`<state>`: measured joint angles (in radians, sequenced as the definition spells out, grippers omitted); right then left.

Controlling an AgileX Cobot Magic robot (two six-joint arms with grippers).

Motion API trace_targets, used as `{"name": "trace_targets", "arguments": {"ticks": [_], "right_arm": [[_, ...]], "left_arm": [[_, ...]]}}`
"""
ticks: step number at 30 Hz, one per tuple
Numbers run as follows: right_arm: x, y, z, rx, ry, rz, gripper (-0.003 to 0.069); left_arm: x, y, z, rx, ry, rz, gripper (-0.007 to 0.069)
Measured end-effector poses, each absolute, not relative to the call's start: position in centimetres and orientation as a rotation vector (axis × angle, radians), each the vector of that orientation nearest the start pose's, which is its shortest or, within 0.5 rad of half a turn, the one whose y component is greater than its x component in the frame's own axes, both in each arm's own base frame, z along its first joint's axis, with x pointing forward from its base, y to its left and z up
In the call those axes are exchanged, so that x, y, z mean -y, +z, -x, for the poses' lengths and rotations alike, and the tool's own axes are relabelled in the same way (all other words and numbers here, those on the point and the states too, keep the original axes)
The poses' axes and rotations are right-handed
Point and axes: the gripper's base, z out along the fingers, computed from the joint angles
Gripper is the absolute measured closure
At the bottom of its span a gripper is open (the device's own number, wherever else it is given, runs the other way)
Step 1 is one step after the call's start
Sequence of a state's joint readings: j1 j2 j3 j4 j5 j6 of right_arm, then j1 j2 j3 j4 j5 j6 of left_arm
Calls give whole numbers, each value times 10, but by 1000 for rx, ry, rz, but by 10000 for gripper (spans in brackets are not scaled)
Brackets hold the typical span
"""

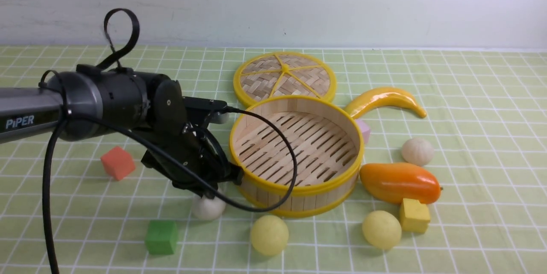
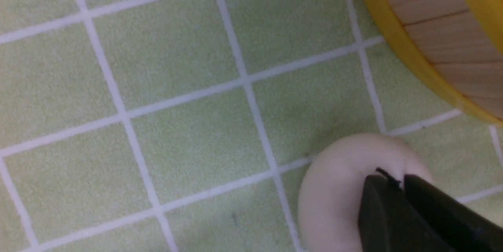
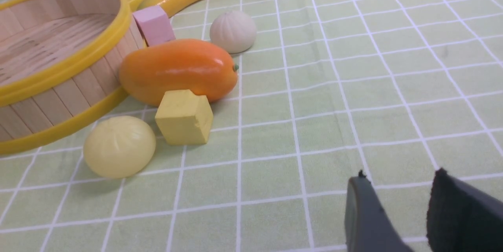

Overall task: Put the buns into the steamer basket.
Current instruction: Use the left arm to grab a steamed stuffed bun, then use the left arm to put the steamed stuffed bun into the steamer

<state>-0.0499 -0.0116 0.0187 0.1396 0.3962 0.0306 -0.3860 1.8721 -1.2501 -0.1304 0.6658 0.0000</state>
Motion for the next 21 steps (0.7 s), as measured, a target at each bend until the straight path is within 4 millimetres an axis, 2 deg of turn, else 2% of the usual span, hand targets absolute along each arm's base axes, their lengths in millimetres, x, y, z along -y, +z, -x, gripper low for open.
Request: {"name": "trace_targets", "arguments": {"ticks": [4, 6, 9, 12, 13, 15, 18, 21], "right_arm": [[-2, 172, -52, -1878, 126, -160, 418], [-2, 172, -52, -1878, 126, -160, 418], [-2, 172, -52, -1878, 126, -160, 418], [-2, 172, -52, -1878, 126, -160, 418], [-2, 172, -52, -1878, 126, -160, 418], [-2, 172, -52, -1878, 126, -160, 418], [-2, 172, -52, -1878, 126, -160, 418], [-2, 172, -52, -1878, 126, -160, 418]], "left_arm": [[148, 205, -345, -2774, -230, -435, 637], [148, 228, -339, -2747, -247, -441, 637], [159, 264, -336, -2619, -291, -514, 637], [176, 280, -340, -2506, -327, -592, 637], [185, 281, -345, -2467, -337, -612, 637], [191, 279, -351, -2444, -340, -620, 637], [203, 256, -374, -2413, -301, -637, 636], [206, 231, -389, -2439, -236, -679, 608]]}}
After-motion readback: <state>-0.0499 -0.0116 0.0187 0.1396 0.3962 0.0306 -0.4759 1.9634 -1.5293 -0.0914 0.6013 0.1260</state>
